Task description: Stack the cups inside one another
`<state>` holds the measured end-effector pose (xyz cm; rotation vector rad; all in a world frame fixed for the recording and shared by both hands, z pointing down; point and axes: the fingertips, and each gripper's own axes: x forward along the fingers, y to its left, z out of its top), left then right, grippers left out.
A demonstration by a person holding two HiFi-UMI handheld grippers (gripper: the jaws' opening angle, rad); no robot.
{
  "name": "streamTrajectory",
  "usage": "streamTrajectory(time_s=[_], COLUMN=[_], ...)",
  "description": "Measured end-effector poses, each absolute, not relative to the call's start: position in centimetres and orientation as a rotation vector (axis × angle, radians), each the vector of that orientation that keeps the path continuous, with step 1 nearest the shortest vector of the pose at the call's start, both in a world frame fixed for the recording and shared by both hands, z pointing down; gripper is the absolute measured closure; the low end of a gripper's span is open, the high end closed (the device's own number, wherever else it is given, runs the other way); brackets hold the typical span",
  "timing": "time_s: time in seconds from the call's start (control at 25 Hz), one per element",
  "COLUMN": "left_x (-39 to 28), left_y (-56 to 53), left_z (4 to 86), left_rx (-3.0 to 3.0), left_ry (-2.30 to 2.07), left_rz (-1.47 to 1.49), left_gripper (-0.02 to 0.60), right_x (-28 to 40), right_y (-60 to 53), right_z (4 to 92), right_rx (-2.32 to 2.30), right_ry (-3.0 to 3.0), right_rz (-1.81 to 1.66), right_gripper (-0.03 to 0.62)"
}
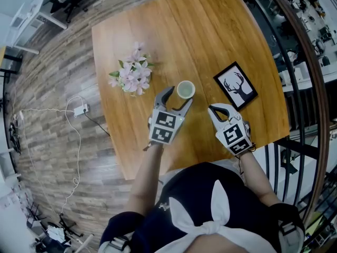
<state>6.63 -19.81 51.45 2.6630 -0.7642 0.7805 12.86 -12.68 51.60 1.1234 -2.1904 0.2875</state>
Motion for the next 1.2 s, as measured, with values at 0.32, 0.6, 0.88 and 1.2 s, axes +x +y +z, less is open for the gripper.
streamTrajectory(time_s=[0.32, 0.6, 0.88, 1.2], left_x=[4.2, 3.2, 2.2, 1.7], left_y=[-18.7, -16.3, -13.7, -11.4], left_z=[48.4, 47.5, 47.3, 47.9], left_rx=[2.686, 2.695, 2.696, 2.679], left_ry=[-0.94, -0.946, -0.952, -0.936], left_rz=[0.633, 0.616, 0.626, 0.638], left_gripper=[0.533, 0.545, 0.555, 0.557], right_x=[12.5, 11.8, 10.9, 9.7], right_y=[-11.6, -10.6, -9.5, -8.5], right_z=[49.5, 48.6, 47.8, 47.5], right_rx=[1.19, 1.188, 1.176, 1.148], right_ry=[-2.231, -2.247, -2.273, -2.287], right_rz=[0.248, 0.217, 0.199, 0.182], right_gripper=[0.595, 0.597, 0.597, 0.597])
